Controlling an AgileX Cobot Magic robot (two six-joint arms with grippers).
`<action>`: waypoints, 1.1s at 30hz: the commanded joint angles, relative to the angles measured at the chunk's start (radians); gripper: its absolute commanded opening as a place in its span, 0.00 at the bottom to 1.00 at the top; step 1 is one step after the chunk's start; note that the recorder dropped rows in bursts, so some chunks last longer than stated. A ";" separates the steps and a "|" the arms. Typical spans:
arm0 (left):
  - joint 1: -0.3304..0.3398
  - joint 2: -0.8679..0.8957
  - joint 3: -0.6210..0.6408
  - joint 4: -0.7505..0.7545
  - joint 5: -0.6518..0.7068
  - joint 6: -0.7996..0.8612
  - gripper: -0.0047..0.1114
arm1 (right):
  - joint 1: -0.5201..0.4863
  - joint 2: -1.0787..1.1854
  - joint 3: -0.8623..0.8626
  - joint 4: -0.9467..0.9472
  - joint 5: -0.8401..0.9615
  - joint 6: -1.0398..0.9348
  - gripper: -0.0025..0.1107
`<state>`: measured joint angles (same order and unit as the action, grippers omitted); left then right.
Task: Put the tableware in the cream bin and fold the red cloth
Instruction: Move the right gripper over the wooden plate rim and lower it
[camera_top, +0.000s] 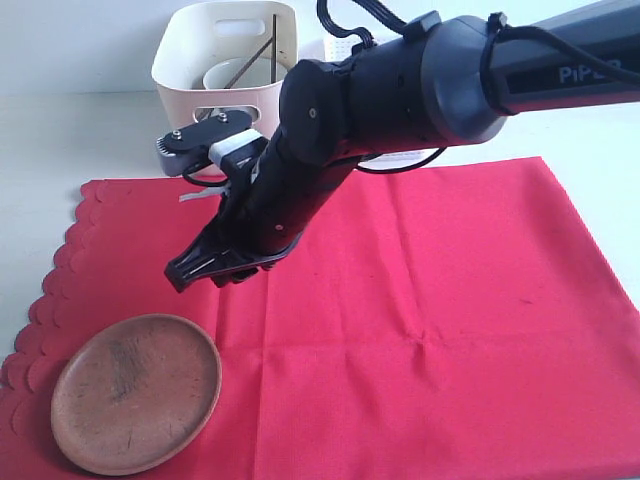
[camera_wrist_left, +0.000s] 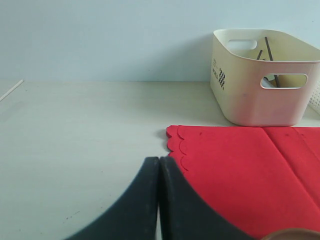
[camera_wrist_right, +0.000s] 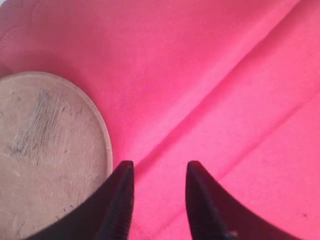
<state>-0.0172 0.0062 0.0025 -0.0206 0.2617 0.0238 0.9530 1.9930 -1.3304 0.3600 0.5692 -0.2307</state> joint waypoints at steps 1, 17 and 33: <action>-0.005 -0.006 -0.003 0.001 -0.006 -0.002 0.06 | 0.000 -0.004 0.000 0.033 0.018 -0.002 0.34; -0.005 -0.006 -0.003 0.001 -0.006 -0.002 0.06 | 0.000 0.107 -0.002 0.254 0.024 -0.054 0.34; -0.005 -0.006 -0.003 0.001 -0.006 -0.002 0.06 | 0.000 0.173 -0.002 0.397 0.047 -0.192 0.34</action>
<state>-0.0172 0.0062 0.0025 -0.0206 0.2617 0.0238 0.9530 2.1437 -1.3304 0.7412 0.6047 -0.3975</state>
